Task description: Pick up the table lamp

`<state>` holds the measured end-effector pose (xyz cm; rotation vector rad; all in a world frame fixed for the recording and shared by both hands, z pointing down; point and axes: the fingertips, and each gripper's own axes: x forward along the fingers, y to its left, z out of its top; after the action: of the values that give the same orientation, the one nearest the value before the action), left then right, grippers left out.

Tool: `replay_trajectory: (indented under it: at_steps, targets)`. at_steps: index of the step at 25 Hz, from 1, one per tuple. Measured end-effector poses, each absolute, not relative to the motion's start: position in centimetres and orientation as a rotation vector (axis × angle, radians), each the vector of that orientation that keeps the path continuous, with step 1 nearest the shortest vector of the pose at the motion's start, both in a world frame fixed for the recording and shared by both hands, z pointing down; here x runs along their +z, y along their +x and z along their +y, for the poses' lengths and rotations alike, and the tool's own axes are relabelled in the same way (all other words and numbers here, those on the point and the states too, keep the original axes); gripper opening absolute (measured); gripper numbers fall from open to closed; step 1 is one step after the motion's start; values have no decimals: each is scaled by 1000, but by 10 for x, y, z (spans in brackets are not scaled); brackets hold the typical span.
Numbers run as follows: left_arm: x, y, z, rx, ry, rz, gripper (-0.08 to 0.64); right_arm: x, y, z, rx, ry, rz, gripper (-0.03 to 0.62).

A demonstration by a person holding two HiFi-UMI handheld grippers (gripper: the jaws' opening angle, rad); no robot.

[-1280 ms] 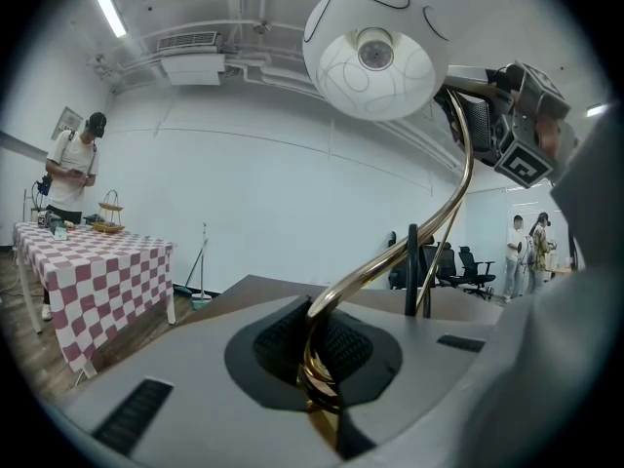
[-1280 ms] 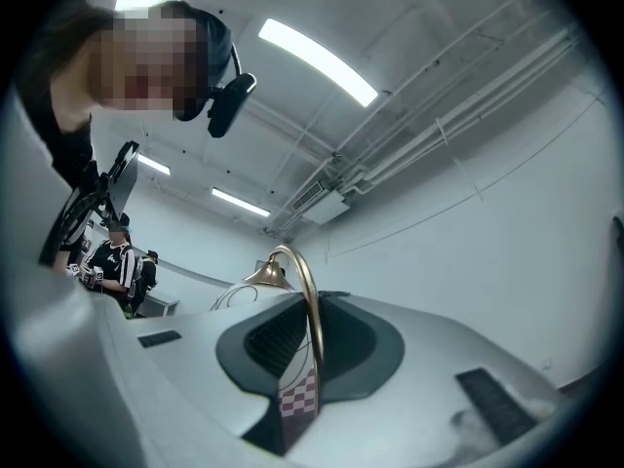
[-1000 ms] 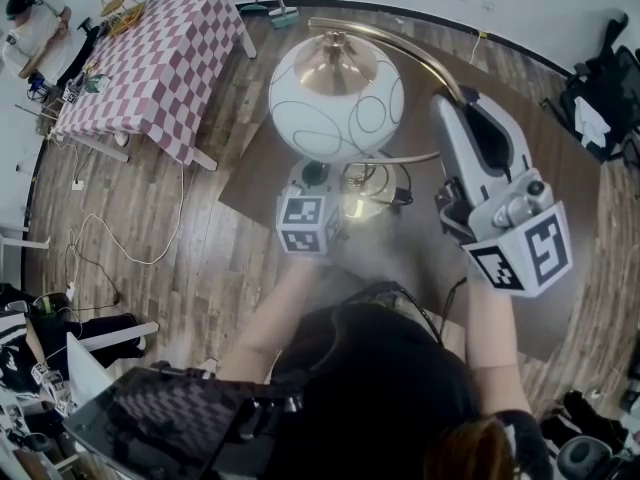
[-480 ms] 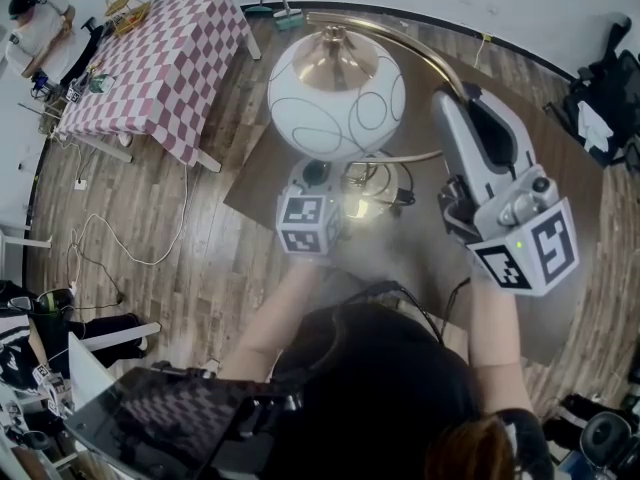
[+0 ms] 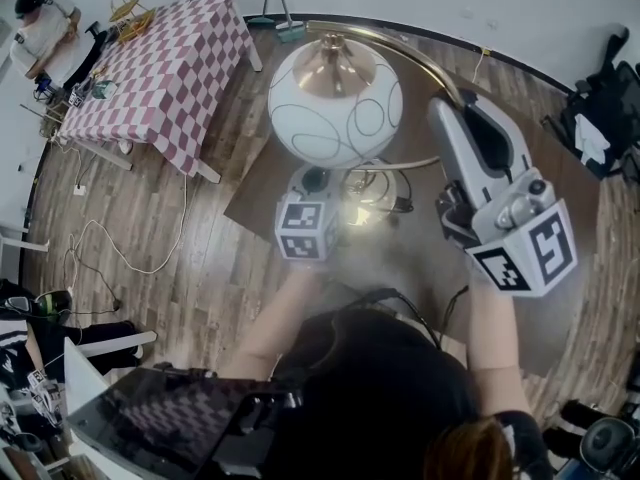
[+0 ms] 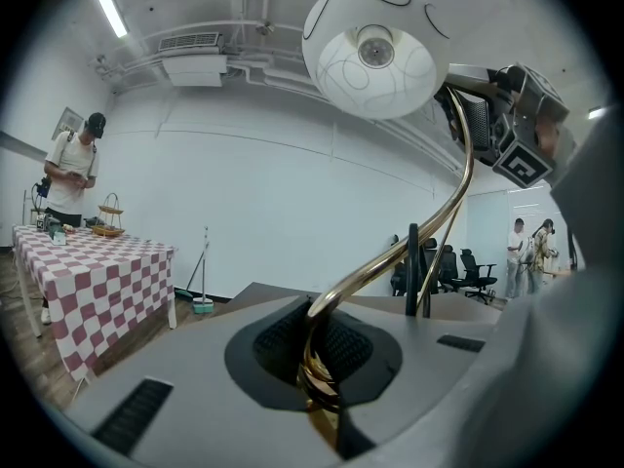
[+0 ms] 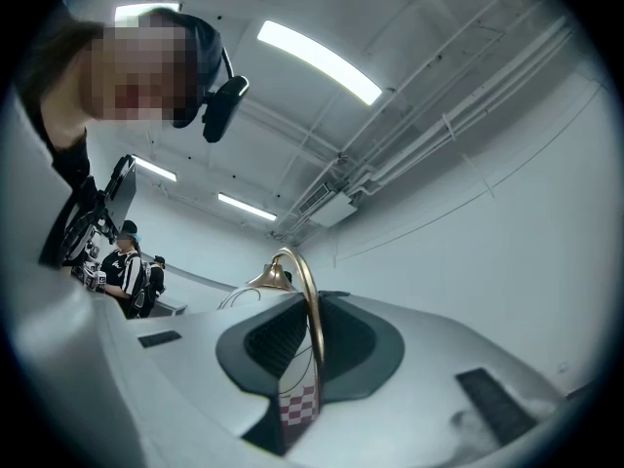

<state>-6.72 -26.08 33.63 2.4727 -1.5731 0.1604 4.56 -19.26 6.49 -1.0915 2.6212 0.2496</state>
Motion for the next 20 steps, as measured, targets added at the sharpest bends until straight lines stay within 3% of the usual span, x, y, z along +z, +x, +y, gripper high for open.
replay_trajectory:
  at_steps: [20]
  targets:
    - [336,-64,-274,150,2465,-1585,0,64,46,-203,244,-1035,2625,43]
